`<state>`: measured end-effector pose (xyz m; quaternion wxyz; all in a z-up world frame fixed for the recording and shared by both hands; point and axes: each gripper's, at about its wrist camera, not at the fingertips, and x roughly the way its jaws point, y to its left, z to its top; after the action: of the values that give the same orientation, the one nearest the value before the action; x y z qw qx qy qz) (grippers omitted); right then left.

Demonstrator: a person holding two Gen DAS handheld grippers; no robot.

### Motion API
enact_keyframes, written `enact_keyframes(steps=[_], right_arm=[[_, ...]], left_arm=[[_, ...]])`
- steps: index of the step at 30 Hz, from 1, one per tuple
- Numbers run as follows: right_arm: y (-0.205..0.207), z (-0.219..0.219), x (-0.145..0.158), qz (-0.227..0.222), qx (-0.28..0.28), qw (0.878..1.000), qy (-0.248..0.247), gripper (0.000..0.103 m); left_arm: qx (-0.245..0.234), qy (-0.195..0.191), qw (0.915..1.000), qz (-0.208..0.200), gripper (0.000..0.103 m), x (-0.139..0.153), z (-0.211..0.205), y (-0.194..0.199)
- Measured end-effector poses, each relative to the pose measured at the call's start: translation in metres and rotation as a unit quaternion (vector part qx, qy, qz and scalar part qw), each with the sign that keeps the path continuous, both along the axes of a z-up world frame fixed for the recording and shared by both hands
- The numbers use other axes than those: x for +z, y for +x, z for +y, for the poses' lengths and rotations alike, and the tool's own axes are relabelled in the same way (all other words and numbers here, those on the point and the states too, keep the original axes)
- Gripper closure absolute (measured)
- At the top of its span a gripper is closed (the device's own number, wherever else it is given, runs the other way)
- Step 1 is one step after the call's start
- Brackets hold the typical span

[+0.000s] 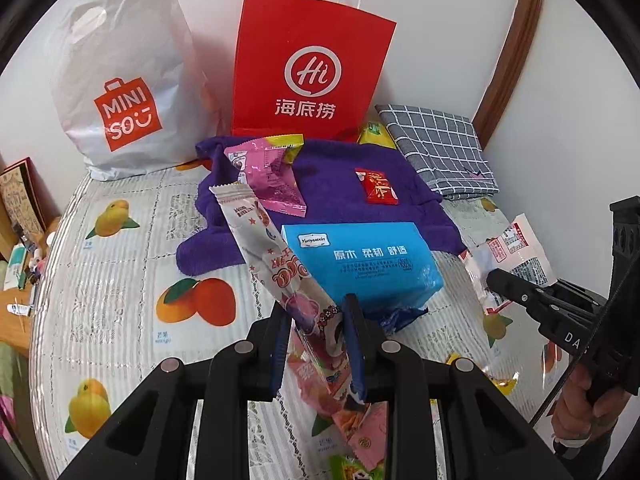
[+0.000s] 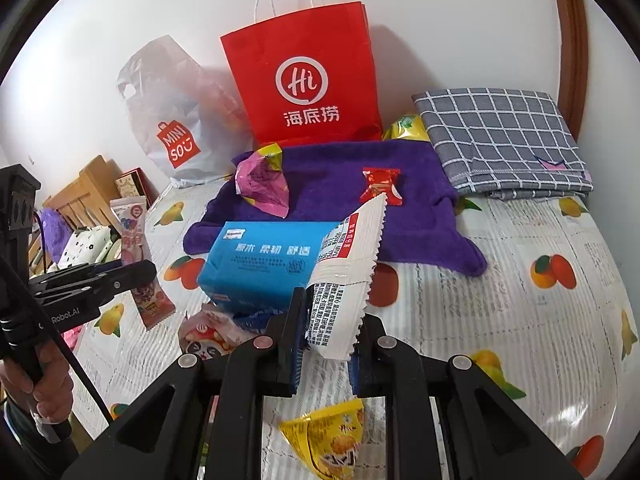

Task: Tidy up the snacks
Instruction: 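Carry the white packet in the right gripper while the left carries the stick wrapper to the towel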

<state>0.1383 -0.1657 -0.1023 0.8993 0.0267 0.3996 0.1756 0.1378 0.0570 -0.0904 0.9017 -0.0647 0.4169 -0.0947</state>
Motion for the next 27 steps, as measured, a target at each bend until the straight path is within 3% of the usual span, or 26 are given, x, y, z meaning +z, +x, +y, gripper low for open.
enact_keyframes(steps=[27], right_arm=[[0.045, 0.012, 0.017, -0.006, 0.006, 1.000, 0.000, 0.085]], left_arm=[[0.008, -0.003, 0.9998, 0.017, 0.078, 0.007, 0.006, 0.055]])
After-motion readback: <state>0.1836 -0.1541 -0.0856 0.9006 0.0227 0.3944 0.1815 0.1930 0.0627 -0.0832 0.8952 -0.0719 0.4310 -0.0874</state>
